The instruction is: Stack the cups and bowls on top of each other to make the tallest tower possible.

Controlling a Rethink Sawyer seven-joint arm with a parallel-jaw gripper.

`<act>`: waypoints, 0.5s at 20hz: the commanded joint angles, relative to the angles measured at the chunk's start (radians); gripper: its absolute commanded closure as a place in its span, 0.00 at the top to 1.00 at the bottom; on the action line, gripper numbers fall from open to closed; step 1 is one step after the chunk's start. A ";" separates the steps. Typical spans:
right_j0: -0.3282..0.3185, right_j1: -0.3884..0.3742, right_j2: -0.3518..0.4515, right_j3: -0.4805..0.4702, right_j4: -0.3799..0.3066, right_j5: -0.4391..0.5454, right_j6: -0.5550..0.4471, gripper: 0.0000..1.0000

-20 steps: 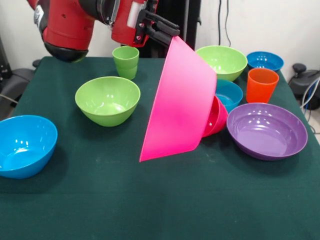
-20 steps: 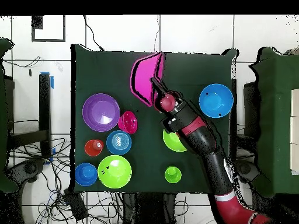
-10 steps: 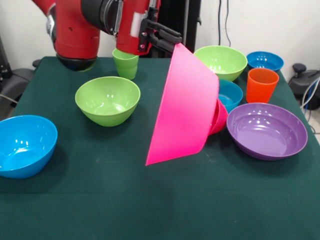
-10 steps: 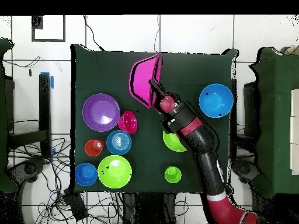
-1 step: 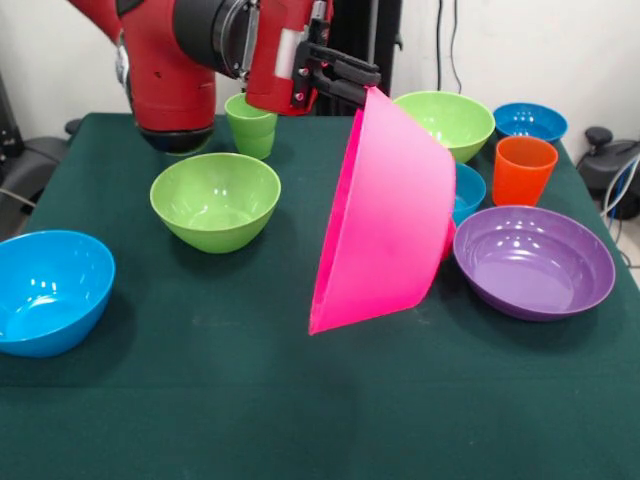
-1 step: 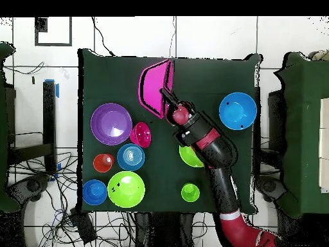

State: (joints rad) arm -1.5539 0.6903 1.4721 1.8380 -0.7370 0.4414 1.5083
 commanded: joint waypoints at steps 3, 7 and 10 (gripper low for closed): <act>0.011 0.101 -0.112 -0.146 0.103 0.171 -0.414 0.00; 0.006 0.103 -0.116 -0.141 0.123 0.197 -0.431 0.00; -0.004 0.108 -0.123 -0.131 0.144 0.232 -0.448 0.00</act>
State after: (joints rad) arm -1.5645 0.7433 1.4538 1.8362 -0.6614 0.5460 1.4227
